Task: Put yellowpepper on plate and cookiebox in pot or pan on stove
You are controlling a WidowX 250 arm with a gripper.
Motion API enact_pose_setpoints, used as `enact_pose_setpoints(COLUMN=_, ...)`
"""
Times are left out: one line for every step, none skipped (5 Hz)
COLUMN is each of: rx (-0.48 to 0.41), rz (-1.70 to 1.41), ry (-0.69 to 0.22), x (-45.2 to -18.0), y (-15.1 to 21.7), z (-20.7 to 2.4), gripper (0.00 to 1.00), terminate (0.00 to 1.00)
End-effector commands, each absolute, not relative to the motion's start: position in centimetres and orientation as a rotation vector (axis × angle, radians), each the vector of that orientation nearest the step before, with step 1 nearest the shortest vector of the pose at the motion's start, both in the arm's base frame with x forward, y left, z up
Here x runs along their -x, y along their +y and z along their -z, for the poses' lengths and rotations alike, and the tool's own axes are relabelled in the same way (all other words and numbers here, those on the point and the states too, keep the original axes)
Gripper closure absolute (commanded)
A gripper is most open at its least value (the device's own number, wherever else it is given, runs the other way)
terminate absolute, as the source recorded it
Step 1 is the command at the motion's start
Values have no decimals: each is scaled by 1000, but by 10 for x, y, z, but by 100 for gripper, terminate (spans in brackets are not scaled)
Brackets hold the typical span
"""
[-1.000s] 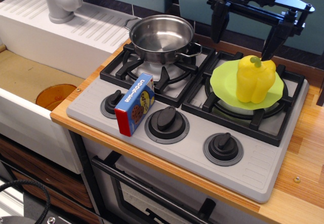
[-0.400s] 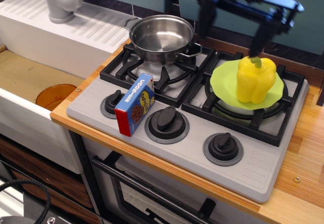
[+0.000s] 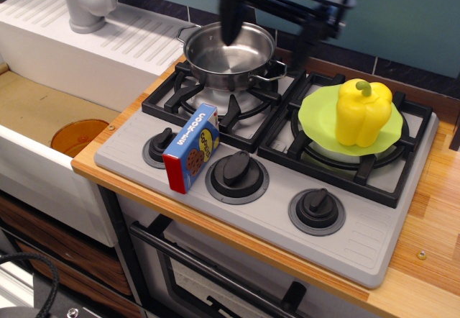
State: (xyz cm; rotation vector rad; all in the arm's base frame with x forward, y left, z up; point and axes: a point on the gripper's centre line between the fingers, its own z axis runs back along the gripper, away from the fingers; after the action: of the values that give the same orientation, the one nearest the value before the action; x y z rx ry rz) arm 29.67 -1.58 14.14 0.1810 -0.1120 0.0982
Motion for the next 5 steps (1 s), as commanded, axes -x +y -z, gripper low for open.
enact_pose_setpoints(rx=-209, rz=-134, ry=-202, x=-291, y=16, z=-147, gripper=0, terminate=0)
enact_pose_setpoints(rx=-219, rz=-167, ry=-208, x=-285, y=26, z=-140, gripper=0, terminate=0)
enact_pose_setpoints(rx=-206, rz=-191, ry=-223, x=-279, y=30, z=-124, gripper=0, terminate=0)
enact_pose_setpoints(rx=-190, rz=-191, ry=-244, x=-276, y=33, z=-111, gripper=0, terminate=0)
enact_pose_setpoints(rx=-184, rz=-181, ry=-251, x=-280, y=42, z=-104, gripper=0, terminate=0)
